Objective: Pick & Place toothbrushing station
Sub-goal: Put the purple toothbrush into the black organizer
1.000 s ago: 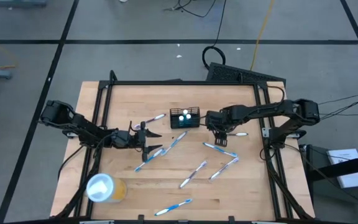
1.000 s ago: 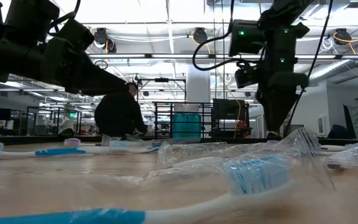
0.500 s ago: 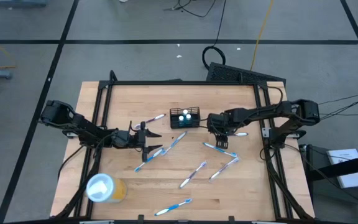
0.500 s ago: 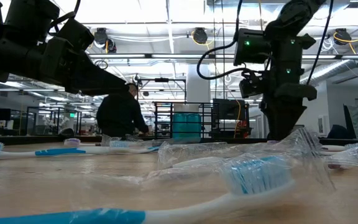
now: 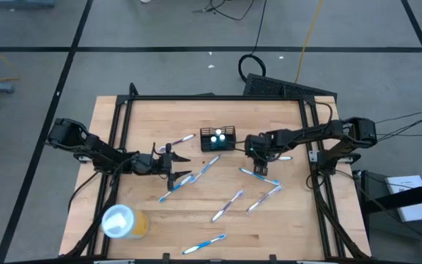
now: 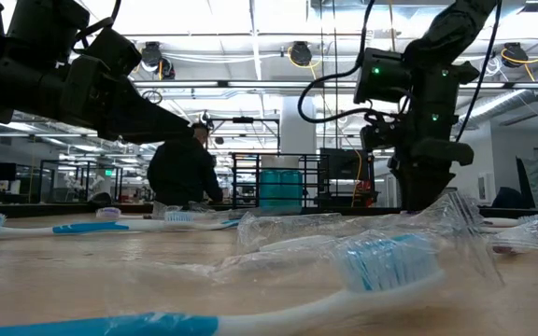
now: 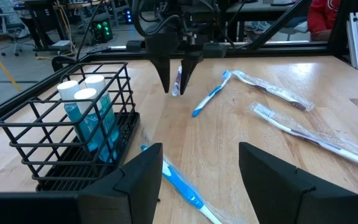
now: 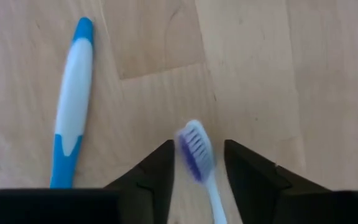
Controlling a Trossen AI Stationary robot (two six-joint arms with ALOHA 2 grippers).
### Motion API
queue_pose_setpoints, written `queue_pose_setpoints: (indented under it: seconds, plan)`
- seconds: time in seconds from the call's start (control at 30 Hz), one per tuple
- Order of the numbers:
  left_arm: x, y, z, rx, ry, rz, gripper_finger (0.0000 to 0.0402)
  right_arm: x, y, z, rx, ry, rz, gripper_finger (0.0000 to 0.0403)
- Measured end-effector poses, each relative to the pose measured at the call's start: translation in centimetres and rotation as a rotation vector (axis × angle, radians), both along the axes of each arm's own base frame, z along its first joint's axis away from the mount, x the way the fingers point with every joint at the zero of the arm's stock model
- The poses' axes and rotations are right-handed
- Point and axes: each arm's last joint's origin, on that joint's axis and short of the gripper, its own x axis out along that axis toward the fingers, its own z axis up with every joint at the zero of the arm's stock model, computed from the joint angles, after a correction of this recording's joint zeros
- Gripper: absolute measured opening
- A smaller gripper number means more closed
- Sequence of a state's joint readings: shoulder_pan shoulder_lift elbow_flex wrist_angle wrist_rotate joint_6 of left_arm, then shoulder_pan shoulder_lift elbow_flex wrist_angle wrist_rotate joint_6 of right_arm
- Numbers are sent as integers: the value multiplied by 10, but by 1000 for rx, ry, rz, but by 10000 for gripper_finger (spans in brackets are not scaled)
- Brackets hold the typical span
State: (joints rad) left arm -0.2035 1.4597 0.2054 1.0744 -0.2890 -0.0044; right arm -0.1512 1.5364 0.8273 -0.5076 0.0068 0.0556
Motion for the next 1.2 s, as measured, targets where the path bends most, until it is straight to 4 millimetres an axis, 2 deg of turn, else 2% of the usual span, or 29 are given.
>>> queue_pose_setpoints:
  seconds: [0.23, 0.57, 0.73, 0.97, 1.2]
  plan:
    - [0, 0, 0, 0, 0, 0, 216, 0, 0, 0, -17, -3, -15, 16]
    - [0, 0, 0, 0, 0, 0, 216, 4, -1, 4, -18, -62, -61, 3]
    - [0, 0, 0, 0, 0, 0, 216, 1, -2, 15, -48, -107, -87, 1]
    - [0, 0, 0, 0, 1, 0, 216, -13, -2, 53, -126, -261, -161, 4]
    - [0, 0, 0, 0, 1, 1, 216, -21, 3, 97, -214, -548, -157, 2]
